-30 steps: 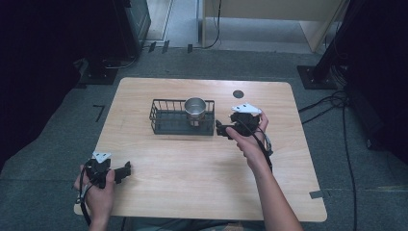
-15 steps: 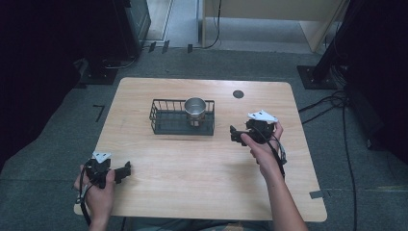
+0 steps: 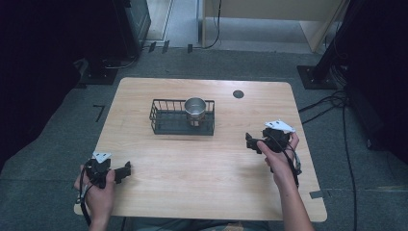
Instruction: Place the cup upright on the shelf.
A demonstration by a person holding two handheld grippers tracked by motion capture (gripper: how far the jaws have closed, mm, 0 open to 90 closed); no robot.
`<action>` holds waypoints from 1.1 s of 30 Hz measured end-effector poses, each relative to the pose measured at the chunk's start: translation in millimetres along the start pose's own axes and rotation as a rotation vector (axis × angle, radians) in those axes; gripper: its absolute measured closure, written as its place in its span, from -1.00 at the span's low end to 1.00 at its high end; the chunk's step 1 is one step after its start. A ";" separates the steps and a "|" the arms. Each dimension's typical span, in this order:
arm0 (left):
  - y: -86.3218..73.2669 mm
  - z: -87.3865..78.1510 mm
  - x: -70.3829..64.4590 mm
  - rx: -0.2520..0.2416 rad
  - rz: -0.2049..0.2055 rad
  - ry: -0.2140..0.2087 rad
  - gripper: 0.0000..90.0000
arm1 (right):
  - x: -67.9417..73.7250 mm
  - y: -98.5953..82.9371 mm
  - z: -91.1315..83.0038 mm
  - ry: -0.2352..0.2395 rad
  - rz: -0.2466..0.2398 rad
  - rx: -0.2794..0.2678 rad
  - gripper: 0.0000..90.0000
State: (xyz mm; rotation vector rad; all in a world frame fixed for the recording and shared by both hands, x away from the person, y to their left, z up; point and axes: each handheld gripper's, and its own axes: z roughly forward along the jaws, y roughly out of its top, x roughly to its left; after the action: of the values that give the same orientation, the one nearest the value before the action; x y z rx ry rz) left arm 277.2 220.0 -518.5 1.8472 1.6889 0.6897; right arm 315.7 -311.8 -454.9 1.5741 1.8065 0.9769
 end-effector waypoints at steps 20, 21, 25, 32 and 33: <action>0.0 0.0 0.0 0.000 0.000 0.000 -1.00 | -49.1 -49.7 -12.6 -0.097 0.081 0.058 -1.00; 0.0 0.0 0.0 0.000 0.000 0.000 -1.00 | -53.6 -55.7 -14.4 -0.107 0.090 0.065 -1.00; 0.0 0.0 0.0 0.000 0.000 0.000 -1.00 | -60.2 -64.6 -17.1 -0.118 0.102 0.074 -1.00; 0.0 0.0 0.0 0.000 0.000 0.000 -1.00 | -72.4 -84.8 -22.3 -0.142 0.121 0.103 -1.00; 0.0 0.0 0.0 0.000 0.000 0.000 -1.00 | -75.7 -89.8 -23.8 -0.147 0.127 0.109 -1.00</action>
State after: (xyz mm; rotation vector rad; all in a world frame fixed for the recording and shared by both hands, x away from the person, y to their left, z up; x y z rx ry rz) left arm 277.2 219.9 -518.5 1.8467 1.6892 0.6893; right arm 256.7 -394.9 -517.8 1.7968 1.7008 0.8072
